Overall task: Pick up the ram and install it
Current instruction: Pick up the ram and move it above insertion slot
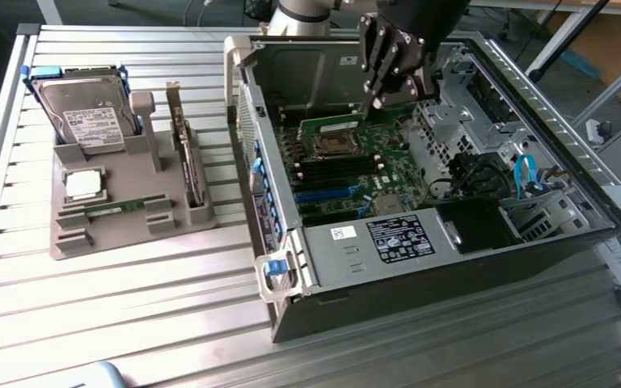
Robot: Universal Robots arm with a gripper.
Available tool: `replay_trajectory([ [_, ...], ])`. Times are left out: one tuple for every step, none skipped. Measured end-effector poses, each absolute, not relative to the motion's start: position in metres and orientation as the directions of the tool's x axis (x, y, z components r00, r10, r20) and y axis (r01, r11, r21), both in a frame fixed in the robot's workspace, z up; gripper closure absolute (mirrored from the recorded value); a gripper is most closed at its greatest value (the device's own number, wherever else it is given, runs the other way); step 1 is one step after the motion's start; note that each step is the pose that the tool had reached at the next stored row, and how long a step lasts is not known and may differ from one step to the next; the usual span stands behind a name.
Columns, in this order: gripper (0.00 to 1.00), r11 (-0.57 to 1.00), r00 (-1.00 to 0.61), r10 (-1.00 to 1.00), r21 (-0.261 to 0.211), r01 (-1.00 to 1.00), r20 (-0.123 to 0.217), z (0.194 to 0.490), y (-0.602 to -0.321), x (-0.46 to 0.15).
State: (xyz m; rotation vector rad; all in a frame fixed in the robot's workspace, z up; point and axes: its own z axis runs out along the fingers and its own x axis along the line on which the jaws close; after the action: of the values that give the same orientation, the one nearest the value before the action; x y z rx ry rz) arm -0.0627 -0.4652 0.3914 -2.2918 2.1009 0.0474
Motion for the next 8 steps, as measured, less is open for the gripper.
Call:
replay_trajectory([
  [0.88, -0.087, 0.087, -0.995, -0.003, -0.996, -0.044, 0.391, -0.465, -0.058],
  [0.88, -0.087, 0.087, -0.995, -0.003, -0.996, -0.044, 0.391, -0.465, -0.054],
  [0.88, -0.087, 0.087, -0.995, -0.003, -0.996, -0.044, 0.391, -0.466, -0.051],
  [0.88, -0.087, 0.087, -0.995, -0.003, -0.996, -0.044, 0.391, -0.466, -0.047],
  [0.88, -0.087, 0.087, -0.995, -0.003, -0.996, -0.044, 0.391, -0.466, -0.043],
  [0.88, -0.087, 0.087, -0.995, -0.003, -0.996, -0.044, 0.391, -0.466, -0.04],
  [0.88, -0.087, 0.087, -0.995, -0.003, -0.996, -0.044, 0.391, -0.466, -0.038],
  [0.88, -0.087, 0.087, -0.995, -0.003, -0.996, -0.044, 0.391, -0.466, -0.036],
])
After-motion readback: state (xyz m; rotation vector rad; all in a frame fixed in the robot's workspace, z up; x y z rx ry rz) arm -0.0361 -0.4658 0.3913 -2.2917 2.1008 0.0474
